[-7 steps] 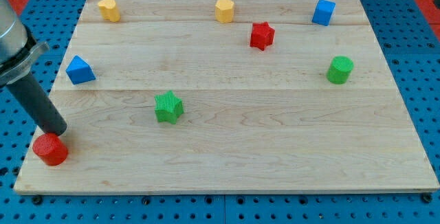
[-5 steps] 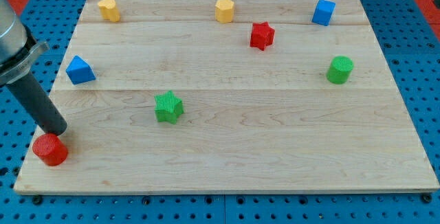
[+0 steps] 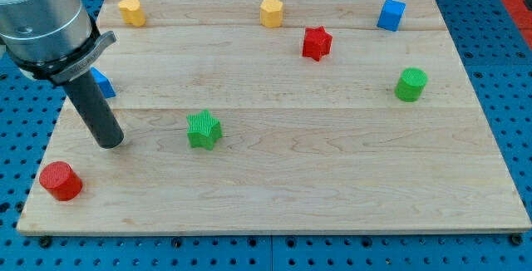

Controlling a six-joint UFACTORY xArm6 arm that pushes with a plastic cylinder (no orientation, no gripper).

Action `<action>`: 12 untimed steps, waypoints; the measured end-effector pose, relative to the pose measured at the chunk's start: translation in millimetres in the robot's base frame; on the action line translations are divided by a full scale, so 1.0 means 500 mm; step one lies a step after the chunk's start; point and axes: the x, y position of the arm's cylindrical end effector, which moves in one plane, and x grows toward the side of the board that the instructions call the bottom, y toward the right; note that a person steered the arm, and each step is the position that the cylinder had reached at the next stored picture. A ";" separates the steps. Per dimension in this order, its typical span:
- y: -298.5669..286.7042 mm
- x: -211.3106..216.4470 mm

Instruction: Keep green star at bottom center of the board

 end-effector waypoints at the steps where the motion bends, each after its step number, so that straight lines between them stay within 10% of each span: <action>1: 0.010 -0.016; 6: 0.298 -0.105; 8: 0.392 0.032; 12: 0.127 0.013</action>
